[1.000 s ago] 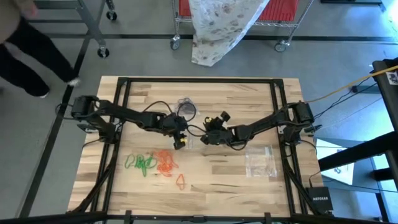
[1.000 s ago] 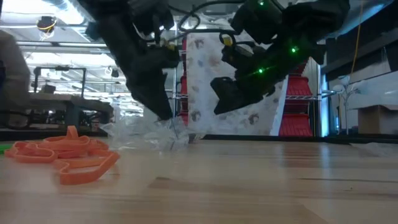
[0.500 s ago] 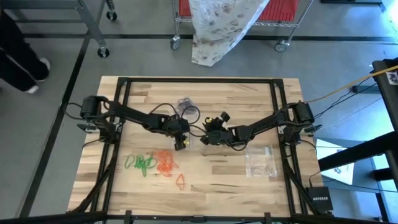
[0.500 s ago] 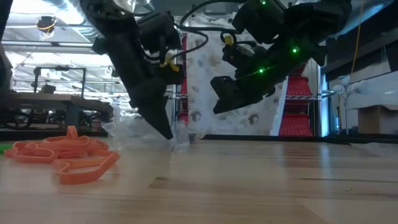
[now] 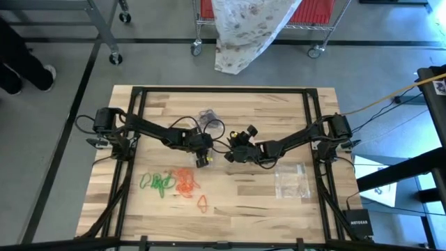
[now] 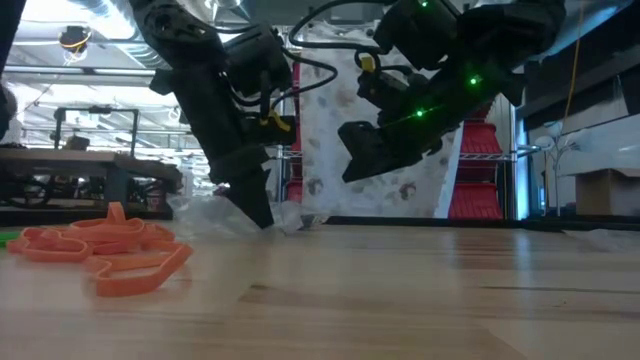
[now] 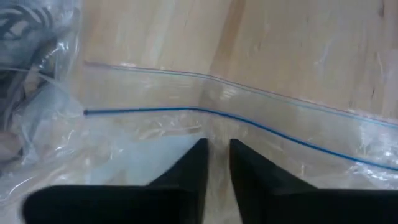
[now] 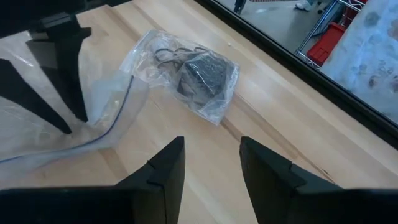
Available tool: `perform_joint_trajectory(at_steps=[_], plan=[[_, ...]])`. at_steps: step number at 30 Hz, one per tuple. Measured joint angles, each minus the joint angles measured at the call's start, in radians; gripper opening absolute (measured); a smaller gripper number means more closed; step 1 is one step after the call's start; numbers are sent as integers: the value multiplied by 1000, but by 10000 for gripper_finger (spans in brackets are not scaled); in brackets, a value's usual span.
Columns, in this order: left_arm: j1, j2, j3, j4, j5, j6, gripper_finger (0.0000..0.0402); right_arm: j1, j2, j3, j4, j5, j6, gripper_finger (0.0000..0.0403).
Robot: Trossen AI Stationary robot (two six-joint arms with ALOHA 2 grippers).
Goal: Sort rubber bands
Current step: Open the transparent zip bag
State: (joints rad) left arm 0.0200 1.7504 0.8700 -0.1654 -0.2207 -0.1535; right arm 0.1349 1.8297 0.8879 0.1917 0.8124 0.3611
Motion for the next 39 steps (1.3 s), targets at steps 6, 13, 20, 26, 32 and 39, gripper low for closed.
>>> perform_joint_trajectory(at_steps=[6, 13, 20, 26, 32, 39], plan=[[-3, -32, 1, -1, 36, -3, 4, 2, 0, 0, 0, -32, -22, 147], [-52, -233, 17, -1, 78, -30, 0, 21, -122, 0, -29, -185, -38, 147], [-128, -531, 17, 6, 128, -95, 0, 157, -319, 2, 33, -266, -100, 147], [-196, -697, 17, 154, 160, -106, 0, 250, -330, 2, 372, -345, -230, 147], [-252, -709, 18, 320, 187, -101, 0, 257, -241, 25, 667, -376, -401, 152], [-269, -702, 18, 342, 187, -102, 0, 259, -147, 181, 637, -381, -590, 214]])
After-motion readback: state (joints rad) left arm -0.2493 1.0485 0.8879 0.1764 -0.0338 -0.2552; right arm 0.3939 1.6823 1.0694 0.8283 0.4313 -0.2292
